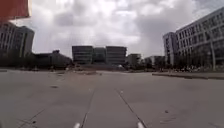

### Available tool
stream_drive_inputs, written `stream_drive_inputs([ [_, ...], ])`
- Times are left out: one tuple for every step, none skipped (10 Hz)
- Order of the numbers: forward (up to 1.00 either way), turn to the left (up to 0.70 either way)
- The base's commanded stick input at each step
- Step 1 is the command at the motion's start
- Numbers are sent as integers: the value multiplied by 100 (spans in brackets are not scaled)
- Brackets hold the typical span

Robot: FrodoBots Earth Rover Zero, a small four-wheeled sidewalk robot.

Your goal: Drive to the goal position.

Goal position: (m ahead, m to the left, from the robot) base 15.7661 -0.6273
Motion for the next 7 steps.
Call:
stream_drive_inputs([
  [60, 0],
  [60, 0],
  [60, 0],
  [60, 0],
  [60, 0],
  [60, 0],
  [60, 0],
])
